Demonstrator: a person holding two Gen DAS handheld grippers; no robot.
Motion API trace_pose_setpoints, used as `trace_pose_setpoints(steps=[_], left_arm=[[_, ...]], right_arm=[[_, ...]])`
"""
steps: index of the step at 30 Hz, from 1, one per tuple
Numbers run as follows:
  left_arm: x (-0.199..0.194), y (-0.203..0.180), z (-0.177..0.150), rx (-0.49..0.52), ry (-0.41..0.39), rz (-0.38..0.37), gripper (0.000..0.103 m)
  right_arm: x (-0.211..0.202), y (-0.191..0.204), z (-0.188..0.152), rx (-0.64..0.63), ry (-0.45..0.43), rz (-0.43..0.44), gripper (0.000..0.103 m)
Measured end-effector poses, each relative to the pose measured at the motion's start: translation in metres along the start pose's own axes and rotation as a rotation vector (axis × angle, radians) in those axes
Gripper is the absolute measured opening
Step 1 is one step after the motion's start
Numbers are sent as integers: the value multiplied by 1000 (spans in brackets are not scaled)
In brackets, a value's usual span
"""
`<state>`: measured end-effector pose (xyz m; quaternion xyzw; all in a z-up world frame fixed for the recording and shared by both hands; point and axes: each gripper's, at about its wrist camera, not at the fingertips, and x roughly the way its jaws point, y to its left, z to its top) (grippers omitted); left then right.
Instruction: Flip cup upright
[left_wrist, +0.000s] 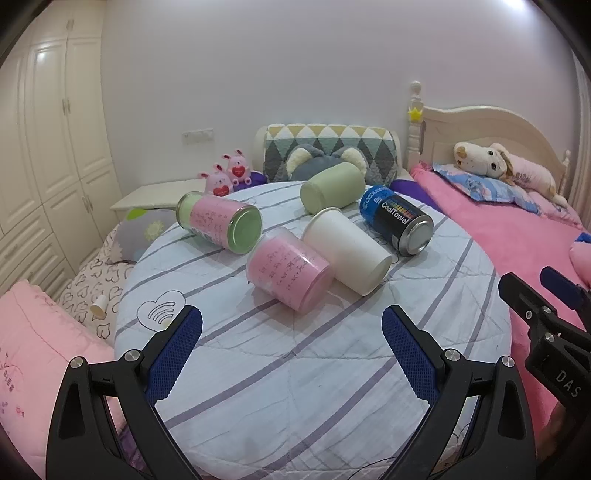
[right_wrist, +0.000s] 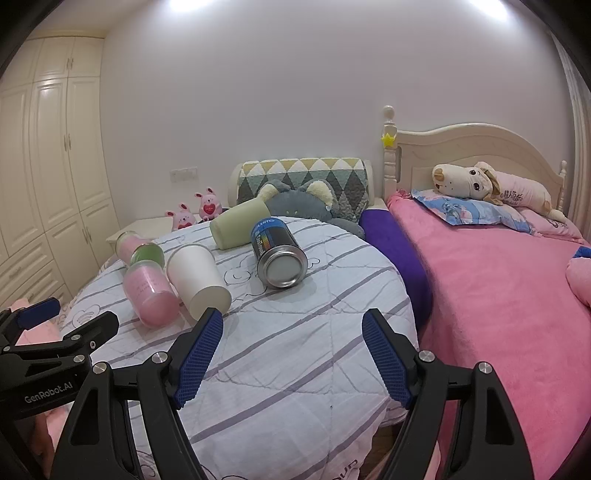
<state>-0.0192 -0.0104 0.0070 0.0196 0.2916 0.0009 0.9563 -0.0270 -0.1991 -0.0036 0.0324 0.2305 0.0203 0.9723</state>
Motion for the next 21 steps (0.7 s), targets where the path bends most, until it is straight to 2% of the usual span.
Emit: trace_pose_setpoints(steps=[13,21], left_arm=[[3,0,-2,1,8,-1,99],[15,15,2,-10,36,-12,99]], right_arm=[[6,5,2,-12,26,8,79],[15,12,2,-21,54,19,79]])
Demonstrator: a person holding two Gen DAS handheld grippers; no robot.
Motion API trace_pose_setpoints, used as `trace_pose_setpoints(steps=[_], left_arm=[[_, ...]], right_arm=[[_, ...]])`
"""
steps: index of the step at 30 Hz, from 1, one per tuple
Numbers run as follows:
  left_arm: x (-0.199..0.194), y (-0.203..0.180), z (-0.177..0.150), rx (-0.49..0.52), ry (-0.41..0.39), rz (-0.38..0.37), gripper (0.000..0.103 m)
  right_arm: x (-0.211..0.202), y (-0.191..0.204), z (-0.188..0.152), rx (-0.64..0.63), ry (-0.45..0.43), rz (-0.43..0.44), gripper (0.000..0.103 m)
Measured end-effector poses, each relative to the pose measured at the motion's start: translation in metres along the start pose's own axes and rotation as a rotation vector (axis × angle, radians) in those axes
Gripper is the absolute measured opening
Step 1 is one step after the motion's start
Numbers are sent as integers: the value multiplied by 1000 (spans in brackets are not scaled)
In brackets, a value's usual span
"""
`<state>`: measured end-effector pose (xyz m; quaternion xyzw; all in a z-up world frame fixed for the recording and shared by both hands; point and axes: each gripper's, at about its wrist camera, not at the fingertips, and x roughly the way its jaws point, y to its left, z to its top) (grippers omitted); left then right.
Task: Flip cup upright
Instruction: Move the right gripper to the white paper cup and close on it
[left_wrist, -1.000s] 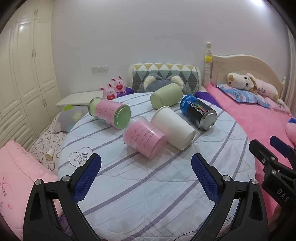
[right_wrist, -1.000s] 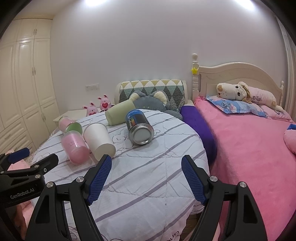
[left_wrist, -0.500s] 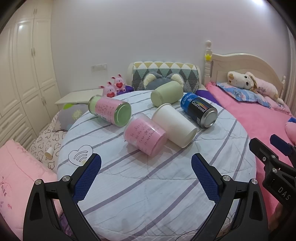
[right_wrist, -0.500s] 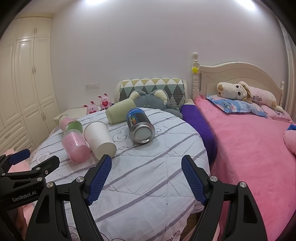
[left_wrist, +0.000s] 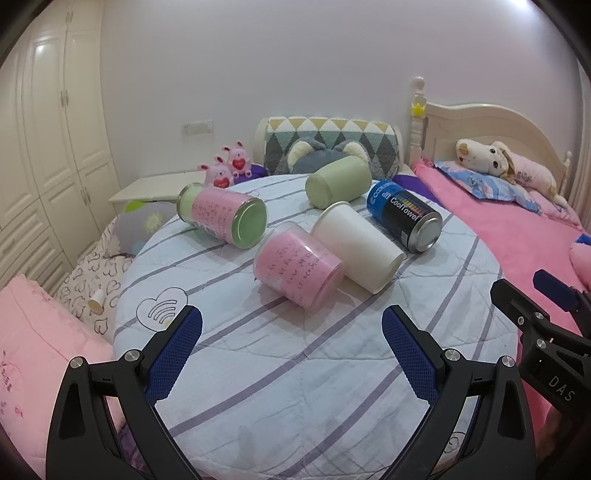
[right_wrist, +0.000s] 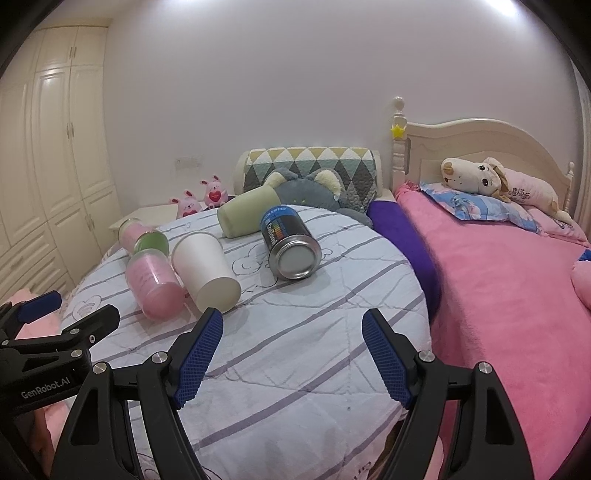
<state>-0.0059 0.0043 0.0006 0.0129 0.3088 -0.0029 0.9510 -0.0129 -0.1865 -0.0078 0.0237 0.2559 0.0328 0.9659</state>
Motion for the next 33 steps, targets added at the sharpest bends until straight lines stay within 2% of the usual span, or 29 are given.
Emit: trace_pose_setpoints(steps=[7,18,24,28,33], left_arm=[[13,12,5,-20,24,2,99],[36,32,21,-82,71,-9,99],[55,33,31,-80,134,28,99],[70,34,37,-105,216,-6,99],[77,36,43,-134,270,21,99]], right_arm=[[15,12,6,-30,28,25,79],[51,35,32,-94,98,126,79],[89,47,52,-170,204,207,79],[114,53,60,-213,288,235,79],[138,57,65,-248,414,305,79]])
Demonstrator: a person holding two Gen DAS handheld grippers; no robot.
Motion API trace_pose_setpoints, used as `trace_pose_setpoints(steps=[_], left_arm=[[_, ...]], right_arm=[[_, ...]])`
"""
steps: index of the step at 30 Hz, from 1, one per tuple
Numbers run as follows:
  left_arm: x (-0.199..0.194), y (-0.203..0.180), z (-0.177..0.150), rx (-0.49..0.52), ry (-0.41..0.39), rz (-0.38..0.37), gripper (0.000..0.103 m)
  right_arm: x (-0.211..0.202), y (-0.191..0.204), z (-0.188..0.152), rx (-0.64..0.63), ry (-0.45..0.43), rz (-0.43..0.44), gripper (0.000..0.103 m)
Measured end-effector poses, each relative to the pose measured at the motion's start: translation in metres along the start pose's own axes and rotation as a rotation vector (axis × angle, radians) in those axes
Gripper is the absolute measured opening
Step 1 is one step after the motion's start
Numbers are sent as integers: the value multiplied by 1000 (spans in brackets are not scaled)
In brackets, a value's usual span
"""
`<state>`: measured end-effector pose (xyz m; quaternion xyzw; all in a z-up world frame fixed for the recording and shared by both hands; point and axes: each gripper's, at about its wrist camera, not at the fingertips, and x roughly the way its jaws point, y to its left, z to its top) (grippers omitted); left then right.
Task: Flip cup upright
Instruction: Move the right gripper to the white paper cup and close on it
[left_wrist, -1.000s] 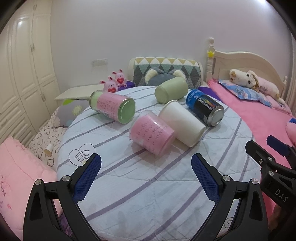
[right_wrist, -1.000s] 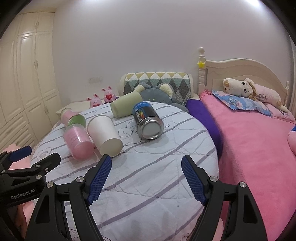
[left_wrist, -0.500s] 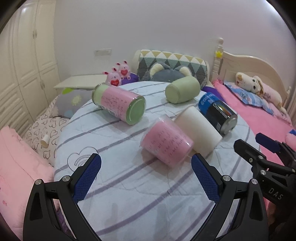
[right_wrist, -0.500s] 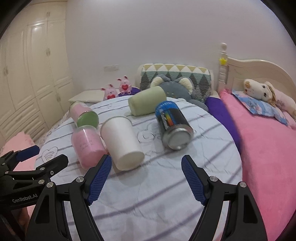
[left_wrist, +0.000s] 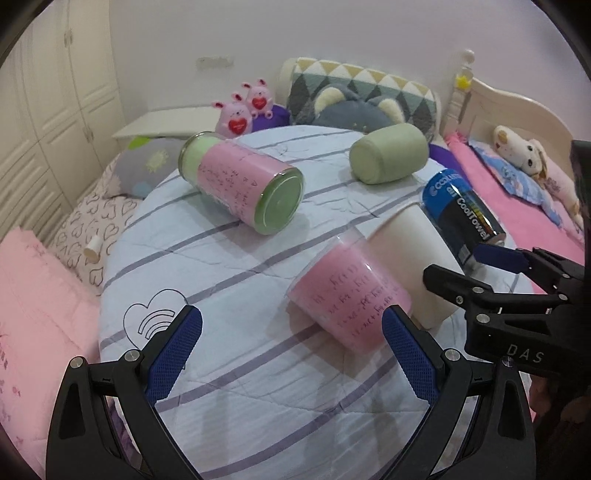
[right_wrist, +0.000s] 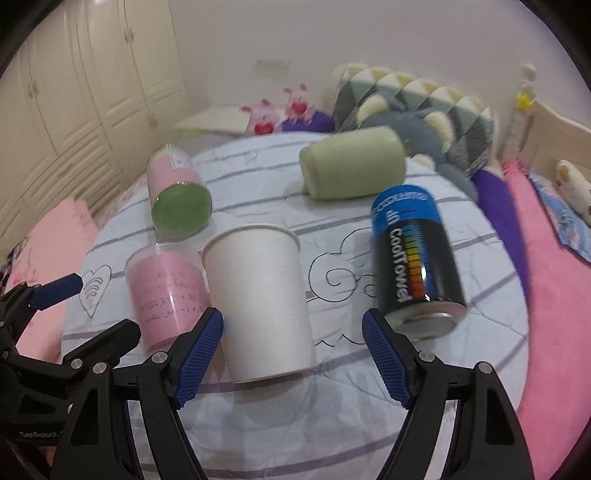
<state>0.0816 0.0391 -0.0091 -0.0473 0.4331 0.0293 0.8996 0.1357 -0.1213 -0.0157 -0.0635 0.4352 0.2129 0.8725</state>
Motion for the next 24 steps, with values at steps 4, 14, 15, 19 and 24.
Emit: trace_pose_setpoints(steps=[4,14,15,19,24], left_arm=[[2,2,3,-27,32,14,99],[7,9,5,-52,83,21,102],[7,10,6,-55,85,21,102],[7,13,7,-63,87,27,102],[6,14,7,-55,87,34,102]], right_arm=[[11,0,9,-30,68,55,79],[43,5,23,-55,182,77,79],[45,5,23,-56,186,72,79],[56,2,22,-13,239,120,61],[43,-2,22,14,211,115,62]])
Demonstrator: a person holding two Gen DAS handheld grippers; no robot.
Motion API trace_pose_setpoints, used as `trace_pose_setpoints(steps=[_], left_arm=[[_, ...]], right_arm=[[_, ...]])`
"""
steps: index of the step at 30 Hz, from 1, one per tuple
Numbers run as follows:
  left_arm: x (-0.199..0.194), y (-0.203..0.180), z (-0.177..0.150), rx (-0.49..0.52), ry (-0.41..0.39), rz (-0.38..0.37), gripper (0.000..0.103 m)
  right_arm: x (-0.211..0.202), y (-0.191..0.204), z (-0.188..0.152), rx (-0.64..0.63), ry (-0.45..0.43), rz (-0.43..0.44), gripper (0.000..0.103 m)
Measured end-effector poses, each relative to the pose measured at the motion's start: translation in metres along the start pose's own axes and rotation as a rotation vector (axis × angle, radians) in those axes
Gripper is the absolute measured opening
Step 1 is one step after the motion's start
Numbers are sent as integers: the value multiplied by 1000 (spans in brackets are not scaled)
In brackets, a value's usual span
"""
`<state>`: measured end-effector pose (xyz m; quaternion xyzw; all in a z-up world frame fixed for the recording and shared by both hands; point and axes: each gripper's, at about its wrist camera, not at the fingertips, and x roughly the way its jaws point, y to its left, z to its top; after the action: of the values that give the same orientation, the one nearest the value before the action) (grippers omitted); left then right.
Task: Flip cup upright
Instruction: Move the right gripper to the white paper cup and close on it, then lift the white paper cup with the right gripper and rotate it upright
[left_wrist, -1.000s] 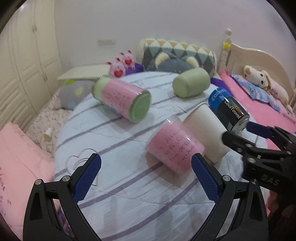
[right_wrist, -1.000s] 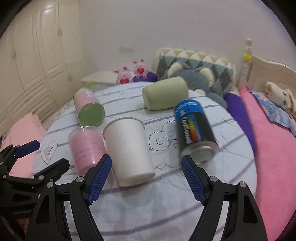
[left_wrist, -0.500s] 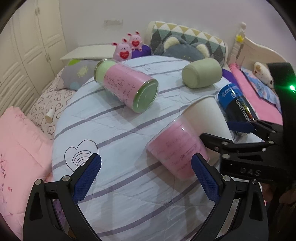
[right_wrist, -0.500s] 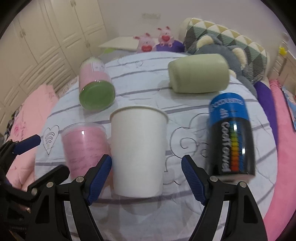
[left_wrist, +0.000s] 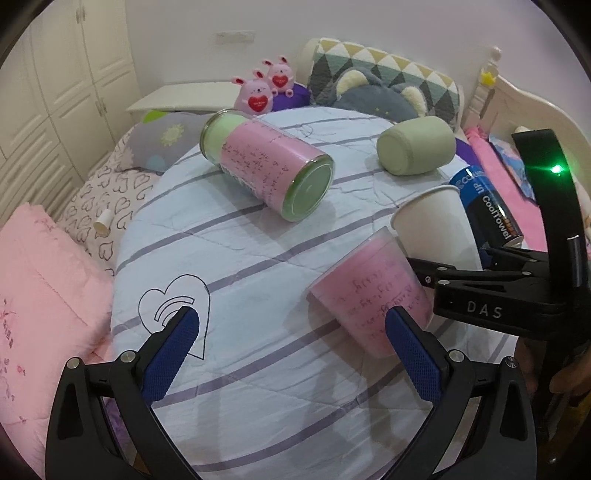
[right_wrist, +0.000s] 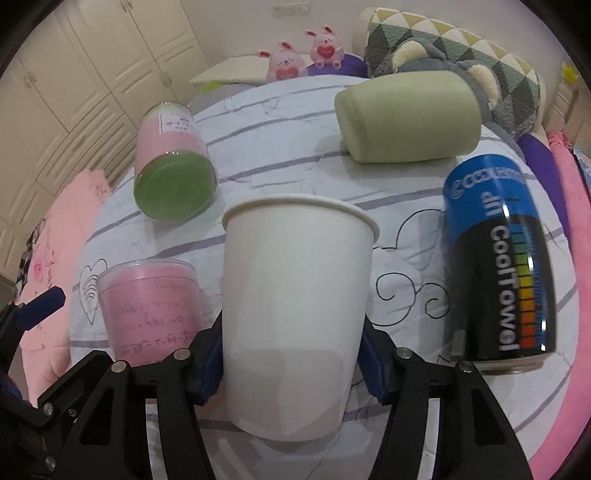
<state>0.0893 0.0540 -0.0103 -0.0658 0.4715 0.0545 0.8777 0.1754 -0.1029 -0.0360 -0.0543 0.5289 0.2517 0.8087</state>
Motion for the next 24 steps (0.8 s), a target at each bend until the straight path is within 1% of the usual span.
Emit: trace_pose_setpoints(steps=[6,8,10,12,15,19,21,24], left_arm=[[-7,-3,0,10,-22,-2,102],[-11,-5,-1,22,-38,-5,102],[-15,-8,-3,35,-51,-7,102],[-18,-10,-4,43,-62,-14,102],[-22,-12,-10,52,-74,-37,102],[-24,-14,-20,68,-82,-43,102],[-26,-15,-25,77,-79,-55,102],[-29,-16,-33,90,-89,-79,102]], right_arm=[[-19,2,-8,13,-40,15,62],[-19,1,-8,27,-54,27,62],[-23,-1,-11,39,-68,17,62],[-28,0,-17,46,-81,14,62],[-34,1,-27,60,-95,41,62],[-44,3,-44,69,-133,10,62],[-49,3,-55,78,-144,8,62],[-57,6,-74,91,-160,-22,62]])
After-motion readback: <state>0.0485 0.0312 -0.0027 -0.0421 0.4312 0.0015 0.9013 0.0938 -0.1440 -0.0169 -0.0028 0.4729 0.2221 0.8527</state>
